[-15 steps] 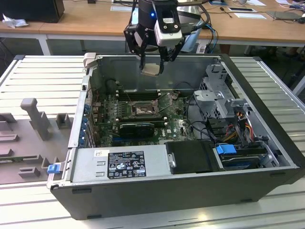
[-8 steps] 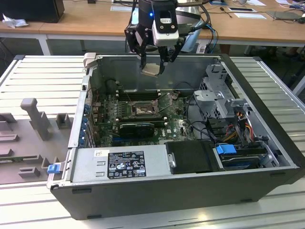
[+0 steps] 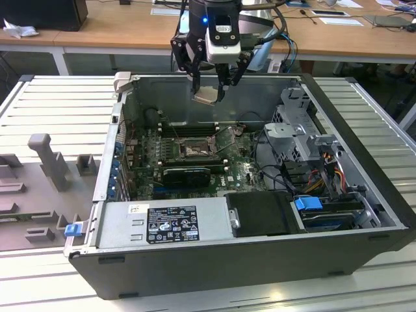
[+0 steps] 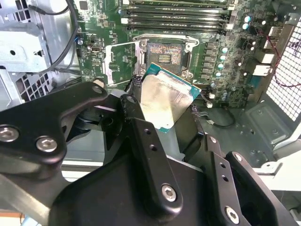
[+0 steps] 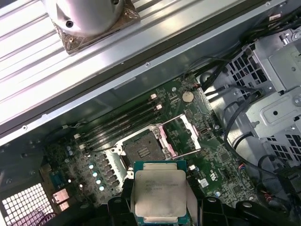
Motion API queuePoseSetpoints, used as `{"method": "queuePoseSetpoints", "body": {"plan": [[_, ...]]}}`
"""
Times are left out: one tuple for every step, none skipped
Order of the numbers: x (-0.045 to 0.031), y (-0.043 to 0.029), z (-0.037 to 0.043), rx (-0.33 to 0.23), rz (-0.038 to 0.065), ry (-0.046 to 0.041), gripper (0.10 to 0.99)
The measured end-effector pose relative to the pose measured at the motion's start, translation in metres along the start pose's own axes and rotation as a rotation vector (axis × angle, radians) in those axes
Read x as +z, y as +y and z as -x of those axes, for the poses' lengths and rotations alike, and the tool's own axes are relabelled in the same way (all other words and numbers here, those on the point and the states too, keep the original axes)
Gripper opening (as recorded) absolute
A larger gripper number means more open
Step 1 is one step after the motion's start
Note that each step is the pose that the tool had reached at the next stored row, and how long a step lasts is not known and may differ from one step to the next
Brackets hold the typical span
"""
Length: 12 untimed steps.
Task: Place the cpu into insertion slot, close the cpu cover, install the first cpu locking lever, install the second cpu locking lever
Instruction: 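Place the cpu into insertion slot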
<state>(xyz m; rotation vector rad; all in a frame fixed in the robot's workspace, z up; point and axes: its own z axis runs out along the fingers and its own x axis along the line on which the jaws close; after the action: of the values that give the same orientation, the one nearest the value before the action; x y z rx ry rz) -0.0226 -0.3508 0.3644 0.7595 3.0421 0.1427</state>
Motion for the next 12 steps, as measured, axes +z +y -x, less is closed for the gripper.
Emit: {"method": "queuePoseSetpoints", "body": {"plan": [[0.0,0.0,0.0,0.002,0.0,-0.0002,0.525],[0.0001,0.0,0.0,0.005,0.0,-0.0004,0.525],[0.0001,0.0,0.0,0.007,0.0,-0.0006,0.525],[0.0001,0.0,0.0,0.01,0.0,-0.0009,0.525],[0.0002,0.0,0.0,0.014,0.0,-0.0013,0.525],[0.0003,0.0,0.0,0.02,0.0,-0.0017,0.525],[0.0003,0.0,0.0,0.024,0.0,-0.0021,0.525],[0.0003,0.0,0.0,0.026,0.001,-0.0023,0.525],[0.0004,0.0,0.0,0.028,0.001,-0.0025,0.525],[0.0004,0.0,0.0,0.032,0.001,-0.0029,0.525],[0.0004,0.0,0.0,0.034,0.001,-0.0031,0.525],[0.0005,0.0,0.0,0.04,0.001,-0.0036,0.525]]}}
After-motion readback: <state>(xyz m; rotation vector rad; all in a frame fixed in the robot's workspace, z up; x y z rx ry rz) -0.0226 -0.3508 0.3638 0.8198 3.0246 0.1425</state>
